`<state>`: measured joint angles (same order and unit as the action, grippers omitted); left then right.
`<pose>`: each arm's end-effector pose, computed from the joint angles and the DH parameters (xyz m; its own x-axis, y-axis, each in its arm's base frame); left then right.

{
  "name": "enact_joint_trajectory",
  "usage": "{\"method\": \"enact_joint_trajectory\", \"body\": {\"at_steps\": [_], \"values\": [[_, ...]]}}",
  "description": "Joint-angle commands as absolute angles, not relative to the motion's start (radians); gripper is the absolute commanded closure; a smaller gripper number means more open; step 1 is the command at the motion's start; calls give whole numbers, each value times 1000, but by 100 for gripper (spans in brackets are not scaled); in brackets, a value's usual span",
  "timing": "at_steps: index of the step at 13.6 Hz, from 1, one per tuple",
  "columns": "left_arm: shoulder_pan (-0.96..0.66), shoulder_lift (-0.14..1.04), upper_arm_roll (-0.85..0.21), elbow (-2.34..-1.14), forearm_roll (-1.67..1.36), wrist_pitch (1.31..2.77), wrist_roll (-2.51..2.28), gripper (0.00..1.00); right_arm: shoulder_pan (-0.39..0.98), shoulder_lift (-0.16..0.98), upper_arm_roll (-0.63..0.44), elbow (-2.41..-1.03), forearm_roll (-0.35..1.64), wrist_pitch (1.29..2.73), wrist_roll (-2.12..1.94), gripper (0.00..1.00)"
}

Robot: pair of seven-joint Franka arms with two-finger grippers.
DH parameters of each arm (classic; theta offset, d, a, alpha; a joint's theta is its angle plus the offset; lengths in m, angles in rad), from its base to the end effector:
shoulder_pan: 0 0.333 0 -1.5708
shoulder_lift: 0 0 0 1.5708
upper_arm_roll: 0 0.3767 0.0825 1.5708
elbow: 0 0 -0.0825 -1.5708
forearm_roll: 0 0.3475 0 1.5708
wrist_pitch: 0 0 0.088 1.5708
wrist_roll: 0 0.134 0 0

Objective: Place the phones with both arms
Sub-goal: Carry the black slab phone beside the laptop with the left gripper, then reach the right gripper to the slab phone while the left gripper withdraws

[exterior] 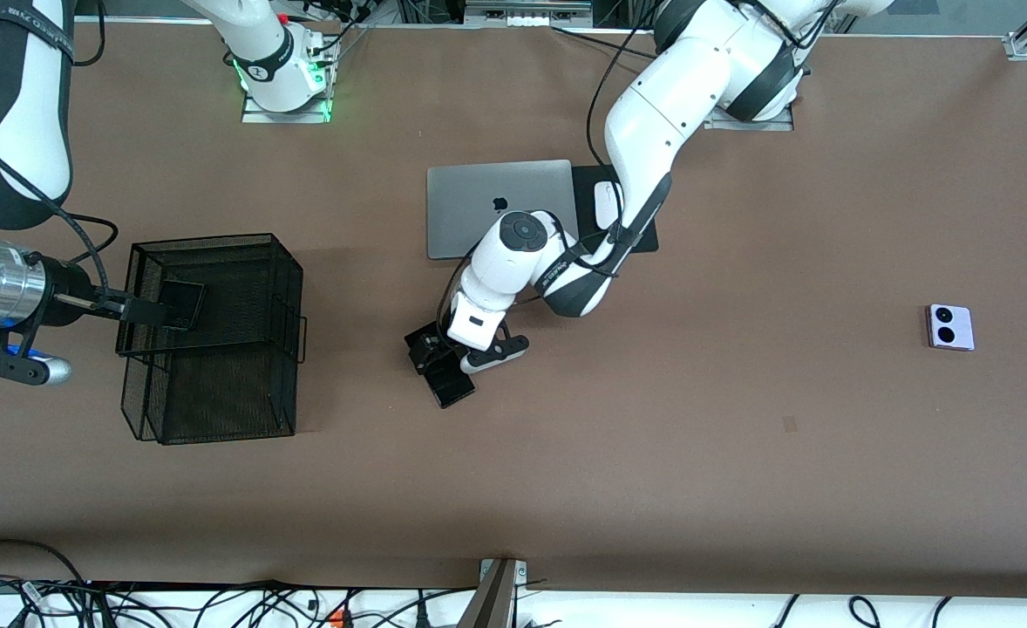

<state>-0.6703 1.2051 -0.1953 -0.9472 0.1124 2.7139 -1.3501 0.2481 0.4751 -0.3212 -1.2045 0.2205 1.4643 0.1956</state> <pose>0.6200 -0.6017 0.2102 0.8339 0.5510 0.0334 0.4454 -0.7074 0.5488 0.6554 0.0351 0.5353 0.9504 -0.2360 -0.2027 -0.2480 -0.9681 -0.0360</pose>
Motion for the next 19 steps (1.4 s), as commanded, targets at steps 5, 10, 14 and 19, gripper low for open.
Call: {"method": "enact_joint_trajectory", "body": {"at_steps": [5,10,14,19], "values": [[-649,1175,-183,-905,78,2553,-1336,0,320,494,-313,-1178,241,1474,212,0],[-578,1042,-204,-910,32,2203,-1076,0,489,531,-307,-1184,244,1625,198,0],[-500,954,-190,-954,48,1947,-743,0,595,647,-286,-1183,245,1813,132,0],[-356,787,-186,-1197,147,1798,-480,0,611,782,-206,-1184,242,1988,79,0]]}}
